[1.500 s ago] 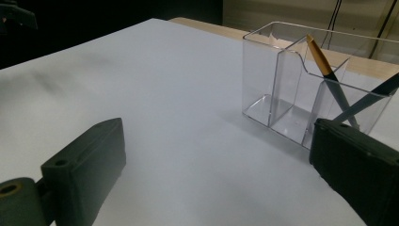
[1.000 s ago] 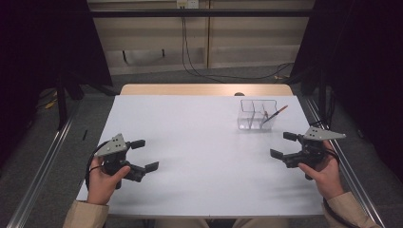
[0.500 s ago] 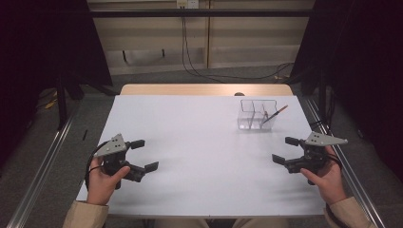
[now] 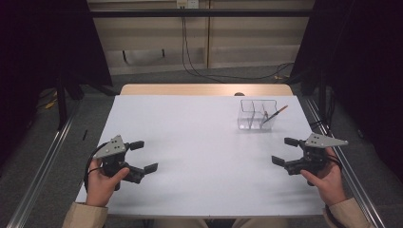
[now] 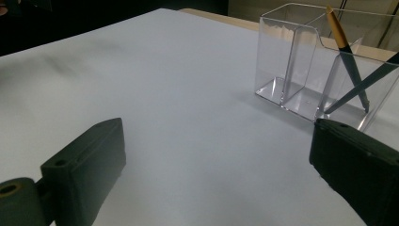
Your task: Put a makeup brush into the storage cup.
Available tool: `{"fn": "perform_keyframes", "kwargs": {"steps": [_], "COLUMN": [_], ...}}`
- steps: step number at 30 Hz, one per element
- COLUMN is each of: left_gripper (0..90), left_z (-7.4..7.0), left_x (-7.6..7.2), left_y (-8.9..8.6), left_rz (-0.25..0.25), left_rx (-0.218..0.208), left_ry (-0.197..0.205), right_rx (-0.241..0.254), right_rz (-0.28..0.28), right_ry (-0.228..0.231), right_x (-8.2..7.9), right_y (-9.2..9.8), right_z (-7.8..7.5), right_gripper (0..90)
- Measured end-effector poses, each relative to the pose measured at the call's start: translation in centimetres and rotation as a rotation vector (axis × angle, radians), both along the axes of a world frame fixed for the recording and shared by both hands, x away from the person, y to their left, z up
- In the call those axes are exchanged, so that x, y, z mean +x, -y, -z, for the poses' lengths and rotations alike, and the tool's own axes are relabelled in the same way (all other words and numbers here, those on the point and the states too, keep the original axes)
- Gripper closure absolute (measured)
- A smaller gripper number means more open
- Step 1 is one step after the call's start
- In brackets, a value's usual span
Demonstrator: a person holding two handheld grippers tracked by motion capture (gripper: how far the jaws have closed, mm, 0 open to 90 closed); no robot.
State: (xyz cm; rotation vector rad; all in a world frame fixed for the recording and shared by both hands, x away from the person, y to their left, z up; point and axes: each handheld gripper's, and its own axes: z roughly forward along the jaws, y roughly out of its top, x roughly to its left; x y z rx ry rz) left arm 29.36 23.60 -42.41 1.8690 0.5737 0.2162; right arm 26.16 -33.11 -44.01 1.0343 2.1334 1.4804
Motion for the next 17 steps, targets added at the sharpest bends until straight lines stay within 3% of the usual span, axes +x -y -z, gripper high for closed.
{"fn": "perform_keyframes", "kwargs": {"steps": [17], "left_gripper": [0.3], "left_z": [0.09], "left_x": [-0.16], "left_y": [-0.40], "left_rz": [-0.014], "left_rx": [0.003], "left_ry": [-0.001], "right_rx": [0.009], "right_rz": [-0.022], "right_ry": [0.009], "right_x": [0.15], "right_y": [-0.14], "right_z": [-0.11], "right_gripper": [3.7]}}
